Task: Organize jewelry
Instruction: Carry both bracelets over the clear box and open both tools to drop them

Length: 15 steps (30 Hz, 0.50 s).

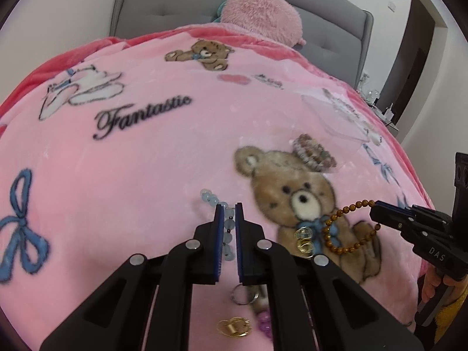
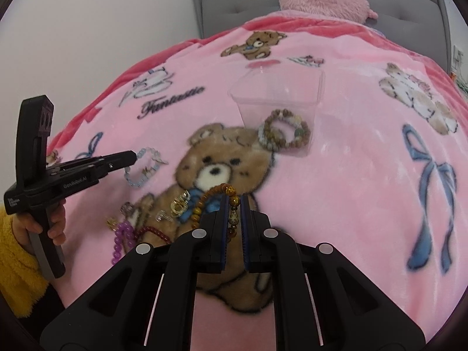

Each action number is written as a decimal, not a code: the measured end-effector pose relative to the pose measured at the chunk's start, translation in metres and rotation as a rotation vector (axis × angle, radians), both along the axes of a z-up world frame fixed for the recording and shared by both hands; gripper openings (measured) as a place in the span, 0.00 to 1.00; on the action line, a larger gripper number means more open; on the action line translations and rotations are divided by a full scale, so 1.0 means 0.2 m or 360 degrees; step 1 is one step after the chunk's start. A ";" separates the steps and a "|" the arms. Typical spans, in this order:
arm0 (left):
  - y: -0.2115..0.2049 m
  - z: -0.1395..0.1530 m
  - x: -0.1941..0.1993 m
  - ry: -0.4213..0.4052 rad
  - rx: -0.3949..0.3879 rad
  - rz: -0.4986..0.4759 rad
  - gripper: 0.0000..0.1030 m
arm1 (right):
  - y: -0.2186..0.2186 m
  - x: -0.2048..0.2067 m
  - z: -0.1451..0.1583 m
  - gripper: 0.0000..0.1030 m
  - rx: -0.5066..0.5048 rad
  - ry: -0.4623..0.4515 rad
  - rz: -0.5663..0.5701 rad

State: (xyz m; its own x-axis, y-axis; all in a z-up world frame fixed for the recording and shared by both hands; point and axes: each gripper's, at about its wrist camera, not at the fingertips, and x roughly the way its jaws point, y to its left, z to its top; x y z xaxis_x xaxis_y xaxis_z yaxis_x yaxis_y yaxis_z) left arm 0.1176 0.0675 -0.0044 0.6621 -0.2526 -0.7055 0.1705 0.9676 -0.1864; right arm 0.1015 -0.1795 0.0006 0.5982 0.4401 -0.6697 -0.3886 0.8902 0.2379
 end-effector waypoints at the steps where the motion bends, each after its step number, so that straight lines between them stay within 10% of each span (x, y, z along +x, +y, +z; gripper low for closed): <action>1: -0.01 0.02 -0.01 -0.0011 -0.0004 -0.0004 0.07 | 0.00 0.00 0.02 0.07 0.0005 -0.0009 0.0000; 15: -0.19 0.37 0.01 -0.0220 -0.0084 -0.0138 0.07 | -0.13 0.06 0.36 0.07 0.0048 -0.0212 -0.0064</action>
State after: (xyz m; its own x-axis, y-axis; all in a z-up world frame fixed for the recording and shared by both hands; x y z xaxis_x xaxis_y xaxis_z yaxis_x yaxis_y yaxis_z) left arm 0.1206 0.0285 0.0701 0.7264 -0.3469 -0.5933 0.2802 0.9377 -0.2052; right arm 0.1128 -0.2052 0.0718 0.6986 0.4328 -0.5698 -0.3827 0.8989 0.2135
